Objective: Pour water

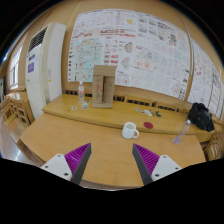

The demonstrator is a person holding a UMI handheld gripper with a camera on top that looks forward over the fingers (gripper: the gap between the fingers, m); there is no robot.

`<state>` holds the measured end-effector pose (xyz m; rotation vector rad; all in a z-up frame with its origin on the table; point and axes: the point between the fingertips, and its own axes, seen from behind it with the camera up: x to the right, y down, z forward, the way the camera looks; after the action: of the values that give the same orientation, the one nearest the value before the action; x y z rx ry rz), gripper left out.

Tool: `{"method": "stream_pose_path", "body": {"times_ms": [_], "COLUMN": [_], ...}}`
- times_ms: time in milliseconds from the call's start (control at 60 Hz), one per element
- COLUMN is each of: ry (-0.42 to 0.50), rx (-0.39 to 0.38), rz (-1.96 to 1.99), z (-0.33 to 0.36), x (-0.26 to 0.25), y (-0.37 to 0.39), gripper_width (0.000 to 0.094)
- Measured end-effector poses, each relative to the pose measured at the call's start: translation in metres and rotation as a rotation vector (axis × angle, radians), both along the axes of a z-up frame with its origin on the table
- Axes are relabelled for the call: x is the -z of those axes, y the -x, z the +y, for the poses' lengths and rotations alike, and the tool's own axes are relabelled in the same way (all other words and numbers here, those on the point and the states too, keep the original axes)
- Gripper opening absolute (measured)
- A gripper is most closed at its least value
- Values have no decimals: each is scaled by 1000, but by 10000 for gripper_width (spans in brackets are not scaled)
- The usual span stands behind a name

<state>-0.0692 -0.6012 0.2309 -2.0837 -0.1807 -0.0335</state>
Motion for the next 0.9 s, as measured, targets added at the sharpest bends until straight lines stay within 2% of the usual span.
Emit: {"method": "stream_pose_path", "body": {"times_ms": [167,467,633,900], "ry": [41,113,63,-30], "rx": [52,212,273,274], "rz": [10,-14,-44,-4], "z": [1,22,86,233], "x": [25,123,155,183], "y": [-49,-257,-391,-532], "gripper_width": [854,852,849,848]}}
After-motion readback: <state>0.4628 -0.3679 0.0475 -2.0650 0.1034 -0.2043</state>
